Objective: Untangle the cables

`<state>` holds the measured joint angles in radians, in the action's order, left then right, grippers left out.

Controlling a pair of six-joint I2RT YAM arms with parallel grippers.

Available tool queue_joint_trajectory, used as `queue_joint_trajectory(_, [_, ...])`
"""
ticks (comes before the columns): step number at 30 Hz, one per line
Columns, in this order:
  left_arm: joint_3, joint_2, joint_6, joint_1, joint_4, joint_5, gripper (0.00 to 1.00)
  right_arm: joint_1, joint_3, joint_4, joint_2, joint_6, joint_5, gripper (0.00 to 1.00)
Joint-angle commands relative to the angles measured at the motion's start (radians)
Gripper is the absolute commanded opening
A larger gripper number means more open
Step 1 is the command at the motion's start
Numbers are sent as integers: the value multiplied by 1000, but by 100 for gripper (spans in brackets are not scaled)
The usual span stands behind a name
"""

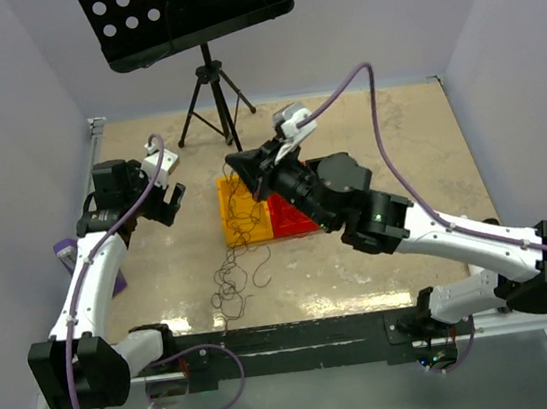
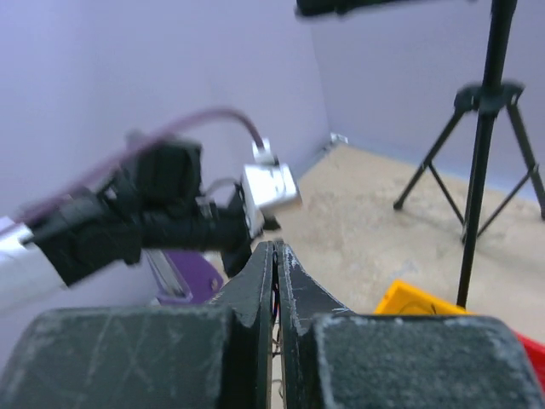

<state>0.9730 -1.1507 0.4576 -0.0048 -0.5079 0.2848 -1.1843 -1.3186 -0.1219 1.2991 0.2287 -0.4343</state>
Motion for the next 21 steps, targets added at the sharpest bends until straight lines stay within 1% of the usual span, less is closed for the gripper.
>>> queue_joint_trajectory(1, [-25, 42, 27, 5, 17, 47, 88, 18, -146, 47, -32, -46, 26, 0])
queue_joint_trajectory(6, [-31, 54, 52, 5, -4, 91, 87, 31, -263, 68, -18, -68, 31, 0])
queue_joint_trajectory(9, [-19, 80, 67, 5, -46, 189, 88, 29, -315, 74, -11, -65, 45, 0])
queue_joint_trajectory(12, [-14, 118, 105, 5, -118, 374, 92, 31, -347, 76, -3, -71, 37, 0])
queue_joint_trajectory(17, [-16, 131, 249, 5, -279, 690, 97, 31, -389, 97, 16, -75, 31, 0])
queue_joint_trajectory(19, [-40, 118, 260, 5, -296, 799, 100, 31, -387, 97, 14, -71, 35, 0])
queue_joint_trajectory(21, [-65, 94, 256, 0, -273, 868, 100, 31, -386, 96, 9, -65, 37, 0])
